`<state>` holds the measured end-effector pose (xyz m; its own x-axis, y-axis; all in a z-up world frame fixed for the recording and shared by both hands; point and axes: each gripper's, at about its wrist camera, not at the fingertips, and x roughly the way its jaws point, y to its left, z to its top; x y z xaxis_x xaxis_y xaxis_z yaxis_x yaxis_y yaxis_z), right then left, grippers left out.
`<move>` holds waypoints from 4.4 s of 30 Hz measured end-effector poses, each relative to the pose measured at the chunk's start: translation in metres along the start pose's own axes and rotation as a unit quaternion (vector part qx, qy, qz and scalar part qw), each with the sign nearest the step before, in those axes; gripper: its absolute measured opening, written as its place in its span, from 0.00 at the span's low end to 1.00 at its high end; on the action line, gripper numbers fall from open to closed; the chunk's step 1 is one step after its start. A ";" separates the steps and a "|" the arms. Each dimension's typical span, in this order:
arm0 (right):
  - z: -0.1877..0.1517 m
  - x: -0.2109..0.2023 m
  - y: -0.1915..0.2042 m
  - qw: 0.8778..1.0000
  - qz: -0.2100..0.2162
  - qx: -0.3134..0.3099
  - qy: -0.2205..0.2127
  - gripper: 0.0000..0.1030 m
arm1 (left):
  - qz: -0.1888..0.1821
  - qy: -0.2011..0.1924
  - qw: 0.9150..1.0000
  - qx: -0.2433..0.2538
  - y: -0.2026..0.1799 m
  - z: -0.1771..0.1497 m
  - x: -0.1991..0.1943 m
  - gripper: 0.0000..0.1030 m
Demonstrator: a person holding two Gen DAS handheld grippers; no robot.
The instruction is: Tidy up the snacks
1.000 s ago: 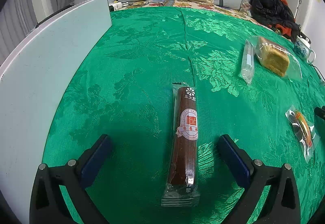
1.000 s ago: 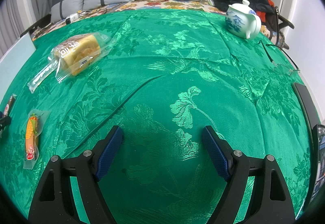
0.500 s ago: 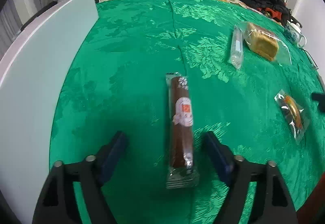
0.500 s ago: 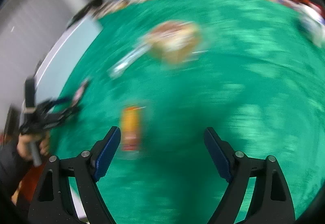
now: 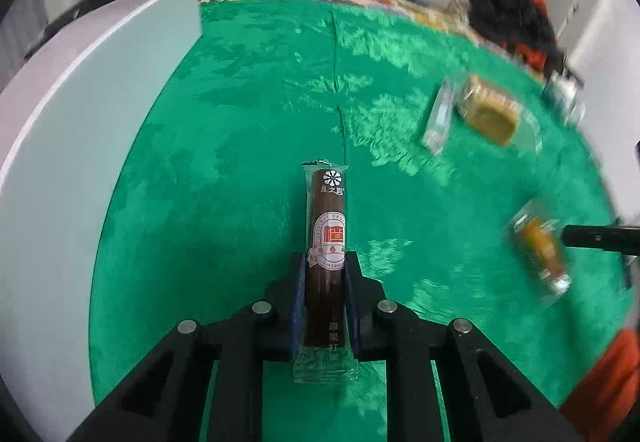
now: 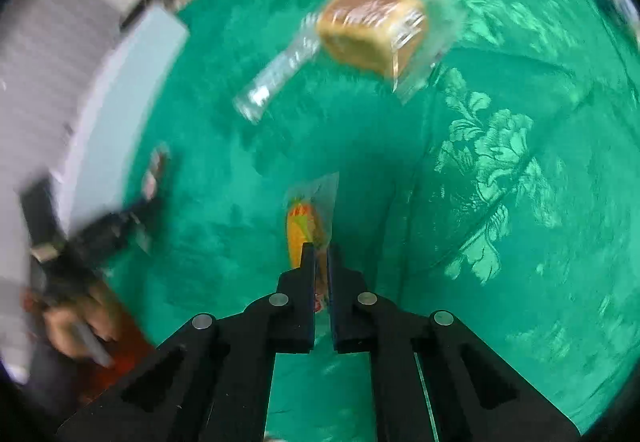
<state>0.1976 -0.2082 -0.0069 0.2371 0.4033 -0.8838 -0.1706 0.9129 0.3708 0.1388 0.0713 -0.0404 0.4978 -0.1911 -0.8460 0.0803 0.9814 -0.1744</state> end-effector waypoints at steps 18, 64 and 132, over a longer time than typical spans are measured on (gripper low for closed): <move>0.001 0.051 0.059 0.980 -0.162 -0.115 -0.004 0.24 | -0.021 -0.029 0.999 -0.039 0.018 -0.022 -0.050 0.17; 0.059 0.047 0.315 0.977 0.127 -0.136 -0.104 0.72 | 0.171 -0.099 0.960 -0.200 0.273 -0.037 -0.158 0.87; -0.025 -0.015 -0.119 0.952 -0.237 0.013 -0.195 0.92 | 0.080 -0.045 0.995 0.033 -0.048 0.010 0.060 1.00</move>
<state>0.1908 -0.3244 -0.0450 0.6192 -0.0665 -0.7824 0.0673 0.9972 -0.0315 0.1736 0.0130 -0.0779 0.5833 -0.0320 -0.8116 0.0477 0.9988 -0.0051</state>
